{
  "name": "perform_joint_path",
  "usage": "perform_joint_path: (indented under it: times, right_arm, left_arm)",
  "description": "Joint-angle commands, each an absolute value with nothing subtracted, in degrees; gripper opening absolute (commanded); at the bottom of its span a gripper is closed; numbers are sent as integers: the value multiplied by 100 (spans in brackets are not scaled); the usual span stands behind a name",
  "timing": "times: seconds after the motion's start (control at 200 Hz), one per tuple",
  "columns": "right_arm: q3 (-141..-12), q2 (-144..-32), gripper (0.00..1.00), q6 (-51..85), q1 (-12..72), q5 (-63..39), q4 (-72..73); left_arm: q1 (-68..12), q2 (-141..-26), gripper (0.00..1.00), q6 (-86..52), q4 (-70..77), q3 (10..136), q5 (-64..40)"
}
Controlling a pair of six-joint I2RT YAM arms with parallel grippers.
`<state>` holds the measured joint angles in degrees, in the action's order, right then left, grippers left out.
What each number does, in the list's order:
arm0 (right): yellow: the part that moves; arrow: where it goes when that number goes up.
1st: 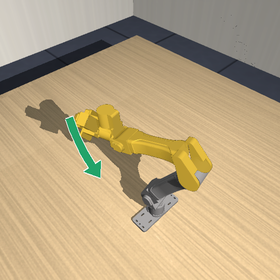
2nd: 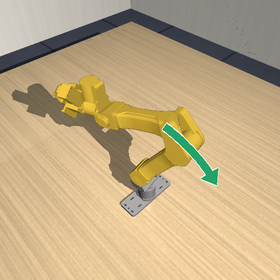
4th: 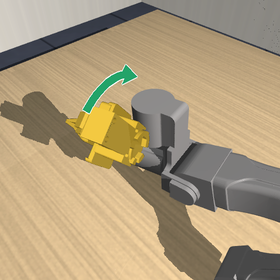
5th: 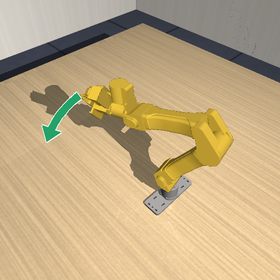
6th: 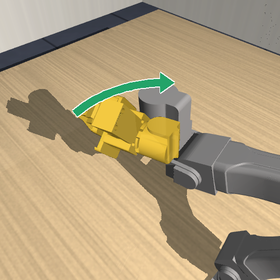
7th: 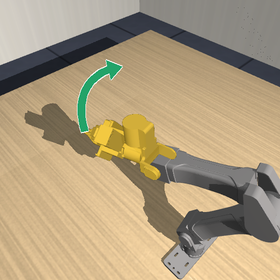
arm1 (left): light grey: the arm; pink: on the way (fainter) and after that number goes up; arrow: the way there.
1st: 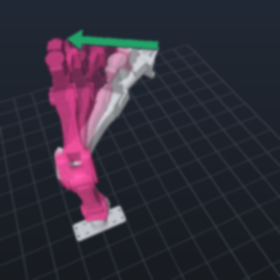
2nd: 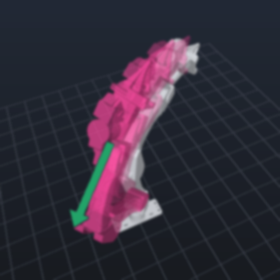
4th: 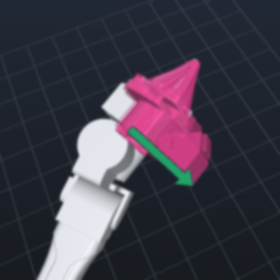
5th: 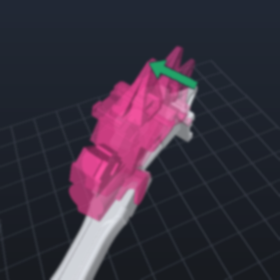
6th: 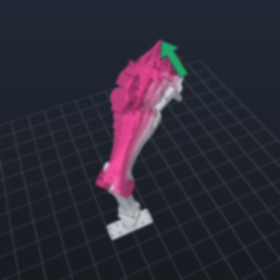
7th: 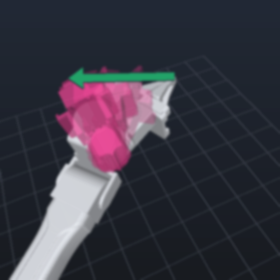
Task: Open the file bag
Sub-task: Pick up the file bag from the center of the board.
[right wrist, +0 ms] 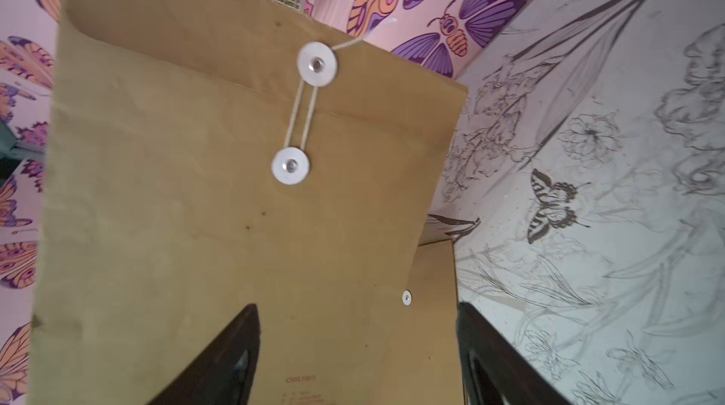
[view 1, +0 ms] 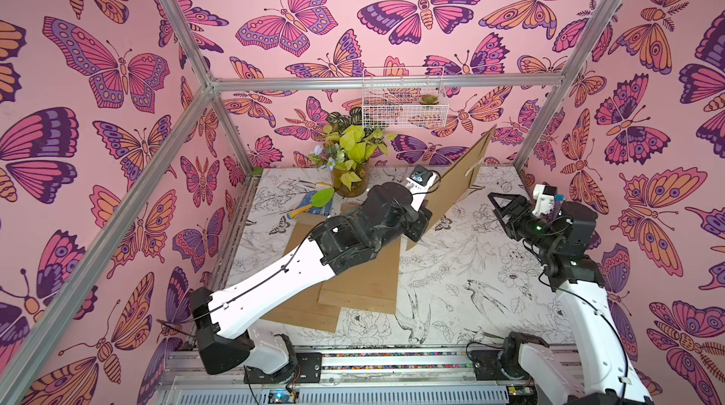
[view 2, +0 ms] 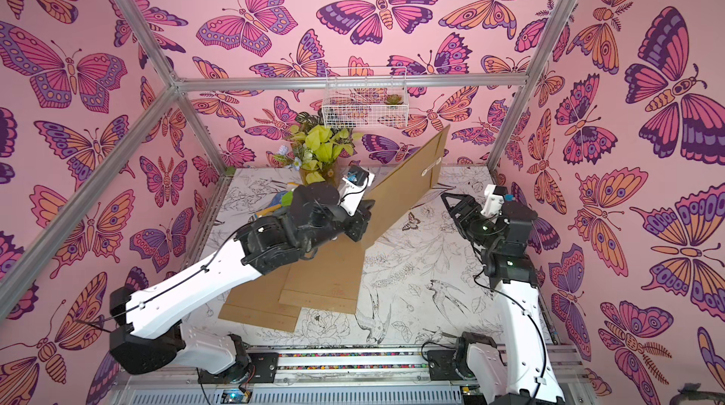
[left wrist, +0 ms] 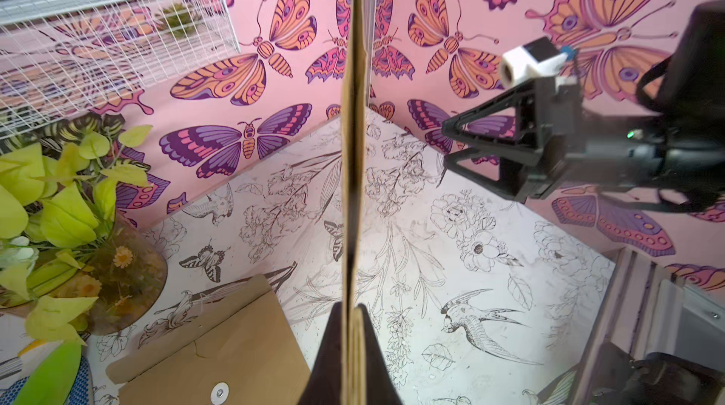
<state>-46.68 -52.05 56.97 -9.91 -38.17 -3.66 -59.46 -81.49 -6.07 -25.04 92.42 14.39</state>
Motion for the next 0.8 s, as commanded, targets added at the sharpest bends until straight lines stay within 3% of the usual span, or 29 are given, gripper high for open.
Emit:
perform_joint_path:
  times: [0.0, 0.2, 0.796]
  right_arm:
    - [-4666, -5303, 81, 6163, -642, -3727, 1020]
    - [-4717, -5915, 97, 7104, -127, -3587, 2798]
    - [-5725, -7677, 98, 9560, 487, -3504, 6920]
  left_arm:
    - [-5838, -7778, 1, -727, -2060, 9255, 1198]
    - [-5772, -7355, 1, -783, -1510, 9219, 777]
    - [-5762, -6750, 0, -1519, -191, 8870, 333]
